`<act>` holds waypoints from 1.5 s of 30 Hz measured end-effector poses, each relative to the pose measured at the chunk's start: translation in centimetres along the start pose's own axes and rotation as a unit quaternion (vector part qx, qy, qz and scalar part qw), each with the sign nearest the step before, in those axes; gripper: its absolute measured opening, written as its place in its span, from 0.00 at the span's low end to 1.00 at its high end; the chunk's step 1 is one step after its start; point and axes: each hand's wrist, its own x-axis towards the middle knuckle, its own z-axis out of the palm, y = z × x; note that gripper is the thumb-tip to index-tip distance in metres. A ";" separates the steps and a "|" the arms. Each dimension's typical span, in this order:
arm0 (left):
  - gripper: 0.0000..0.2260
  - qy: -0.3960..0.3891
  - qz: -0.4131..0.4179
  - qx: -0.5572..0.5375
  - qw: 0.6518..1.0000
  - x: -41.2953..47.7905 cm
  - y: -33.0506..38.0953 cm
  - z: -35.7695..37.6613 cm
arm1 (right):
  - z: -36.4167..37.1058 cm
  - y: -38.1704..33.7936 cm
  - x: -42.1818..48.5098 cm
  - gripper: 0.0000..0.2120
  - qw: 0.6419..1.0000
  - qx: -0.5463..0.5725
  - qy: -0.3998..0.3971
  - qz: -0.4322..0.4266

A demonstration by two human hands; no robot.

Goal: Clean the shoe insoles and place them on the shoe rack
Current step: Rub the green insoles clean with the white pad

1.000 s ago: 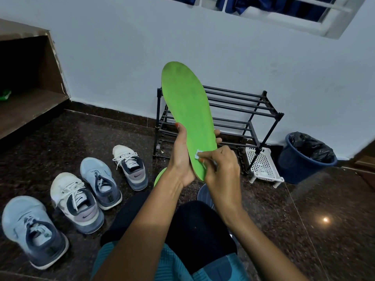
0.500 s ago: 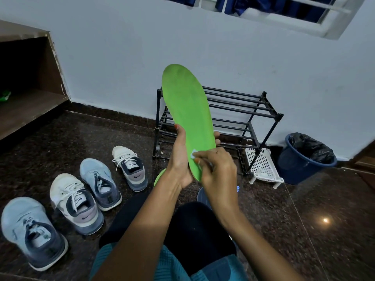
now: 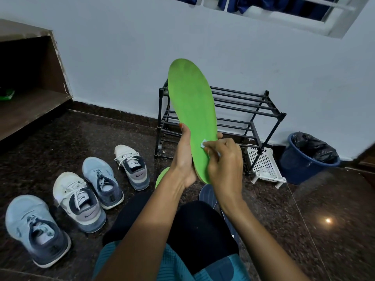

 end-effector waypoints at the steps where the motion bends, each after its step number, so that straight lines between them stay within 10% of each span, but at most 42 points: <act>1: 0.37 0.002 0.002 0.000 1.000 0.0 0.1 0.0 | 0.0 -0.2 -0.4 0.08 1.000 0.019 -0.009 -0.005; 45: 0.36 -0.020 -0.006 -0.074 0.997 0.0 0.6 -0.6 | -1.6 -0.4 -2.2 0.07 0.988 0.090 -0.110 -0.058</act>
